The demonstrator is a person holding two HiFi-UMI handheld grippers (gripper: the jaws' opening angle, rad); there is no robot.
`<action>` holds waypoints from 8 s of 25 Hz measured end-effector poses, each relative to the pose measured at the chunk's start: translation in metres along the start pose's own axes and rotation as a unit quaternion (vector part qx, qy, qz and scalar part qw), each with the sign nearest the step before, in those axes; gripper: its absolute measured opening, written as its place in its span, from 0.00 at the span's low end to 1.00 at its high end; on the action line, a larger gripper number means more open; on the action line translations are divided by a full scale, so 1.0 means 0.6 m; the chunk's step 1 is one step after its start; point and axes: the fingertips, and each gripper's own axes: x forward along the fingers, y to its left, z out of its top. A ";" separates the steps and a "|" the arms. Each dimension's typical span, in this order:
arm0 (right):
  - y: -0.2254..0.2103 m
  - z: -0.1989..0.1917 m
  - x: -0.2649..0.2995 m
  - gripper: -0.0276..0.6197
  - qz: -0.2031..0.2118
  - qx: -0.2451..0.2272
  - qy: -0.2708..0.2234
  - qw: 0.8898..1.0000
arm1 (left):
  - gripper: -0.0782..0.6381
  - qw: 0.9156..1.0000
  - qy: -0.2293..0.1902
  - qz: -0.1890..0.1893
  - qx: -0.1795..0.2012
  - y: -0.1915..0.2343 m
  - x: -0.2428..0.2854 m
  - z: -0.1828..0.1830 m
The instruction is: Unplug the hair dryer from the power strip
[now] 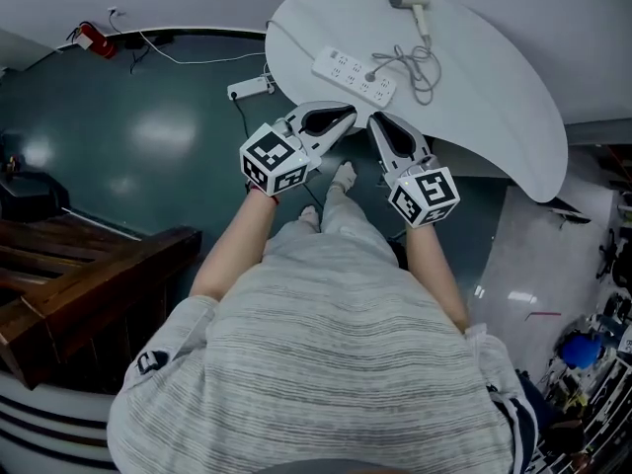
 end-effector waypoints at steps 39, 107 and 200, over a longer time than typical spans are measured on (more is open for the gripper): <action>-0.233 -0.133 0.162 0.20 0.013 0.033 0.174 0.984 | 0.54 0.949 0.259 -0.138 0.118 0.210 0.191 -0.154; -0.268 -0.245 0.207 0.13 -0.096 -0.041 0.416 0.903 | 0.75 0.770 0.475 -0.270 0.330 0.250 0.224 -0.351; -0.310 -0.264 0.169 0.22 -0.115 0.034 0.360 0.925 | 0.12 0.985 0.137 -0.085 -0.056 0.302 0.208 -0.043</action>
